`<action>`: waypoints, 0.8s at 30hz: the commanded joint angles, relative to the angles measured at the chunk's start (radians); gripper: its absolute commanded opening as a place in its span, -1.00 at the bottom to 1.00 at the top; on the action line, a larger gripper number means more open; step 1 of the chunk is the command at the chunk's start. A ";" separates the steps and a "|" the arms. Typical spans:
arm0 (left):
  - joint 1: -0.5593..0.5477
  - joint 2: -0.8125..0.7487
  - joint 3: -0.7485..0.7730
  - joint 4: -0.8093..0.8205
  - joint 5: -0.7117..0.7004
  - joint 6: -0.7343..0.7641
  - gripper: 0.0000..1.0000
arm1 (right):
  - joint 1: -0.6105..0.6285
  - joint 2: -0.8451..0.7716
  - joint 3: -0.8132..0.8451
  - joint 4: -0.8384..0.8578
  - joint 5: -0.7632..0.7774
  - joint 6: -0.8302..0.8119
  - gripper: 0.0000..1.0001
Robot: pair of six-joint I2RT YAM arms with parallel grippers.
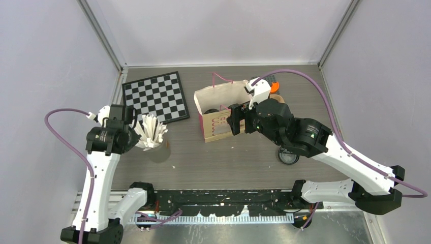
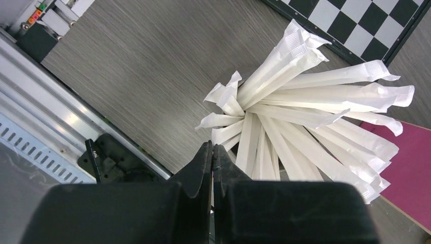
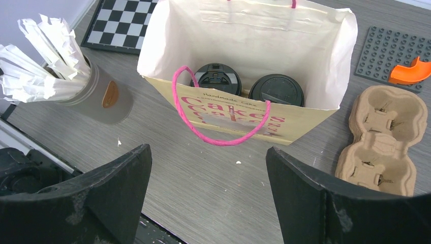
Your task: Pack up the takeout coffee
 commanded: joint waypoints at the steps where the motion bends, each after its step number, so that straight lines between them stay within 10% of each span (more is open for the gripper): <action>1: 0.007 -0.011 0.081 -0.021 -0.017 0.021 -1.00 | -0.003 -0.024 0.007 0.035 0.009 -0.002 0.74; 15: 0.008 0.014 0.474 -0.195 -0.070 0.222 -1.00 | -0.002 -0.011 0.040 0.035 0.026 -0.007 0.74; 24: 0.008 0.135 0.836 -0.135 0.134 0.395 -1.00 | -0.003 -0.039 0.060 0.044 0.078 -0.051 0.74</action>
